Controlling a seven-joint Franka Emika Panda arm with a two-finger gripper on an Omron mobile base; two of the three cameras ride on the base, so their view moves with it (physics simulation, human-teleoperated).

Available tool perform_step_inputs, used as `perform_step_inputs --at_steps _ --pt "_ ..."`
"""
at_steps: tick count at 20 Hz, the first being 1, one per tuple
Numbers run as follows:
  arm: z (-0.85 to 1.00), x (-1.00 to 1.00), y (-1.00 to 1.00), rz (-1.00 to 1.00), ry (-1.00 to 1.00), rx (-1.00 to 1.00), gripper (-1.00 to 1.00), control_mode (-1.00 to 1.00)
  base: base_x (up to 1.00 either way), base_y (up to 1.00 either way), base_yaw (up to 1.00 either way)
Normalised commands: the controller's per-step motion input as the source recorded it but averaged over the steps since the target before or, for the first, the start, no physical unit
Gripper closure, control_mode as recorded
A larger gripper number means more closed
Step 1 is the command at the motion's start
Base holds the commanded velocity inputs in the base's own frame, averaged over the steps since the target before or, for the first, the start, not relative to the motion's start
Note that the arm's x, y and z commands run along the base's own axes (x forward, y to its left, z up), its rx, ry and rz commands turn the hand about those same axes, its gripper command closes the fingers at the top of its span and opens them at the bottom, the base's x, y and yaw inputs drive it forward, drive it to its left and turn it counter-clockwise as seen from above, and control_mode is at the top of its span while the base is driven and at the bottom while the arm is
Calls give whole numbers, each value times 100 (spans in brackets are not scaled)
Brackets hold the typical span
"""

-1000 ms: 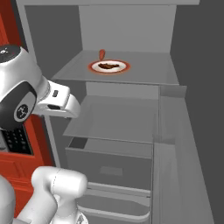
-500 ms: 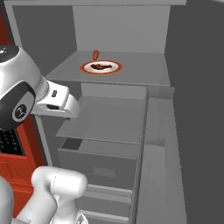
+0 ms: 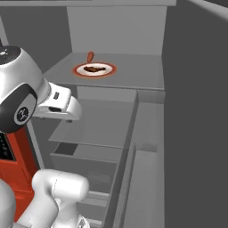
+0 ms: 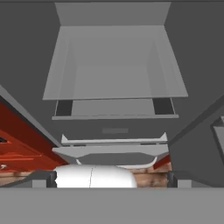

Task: Retrieve the chicken drumstick from the fridge and place it on the saucepan with marinade on the stove.

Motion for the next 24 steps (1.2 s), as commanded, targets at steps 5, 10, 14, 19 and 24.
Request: perform_step_inputs --at_steps 5,10,14,19,24 --pt "0 0 0 0 0 0 -100 100 49 0 0" --pt "0 0 0 0 0 0 -100 100 47 5 -4" --pt "0 0 0 0 0 0 -100 100 0 0 0" --pt "0 0 0 0 0 0 -100 100 0 0 0" --pt "0 0 0 0 0 0 -100 -100 0 0 0"
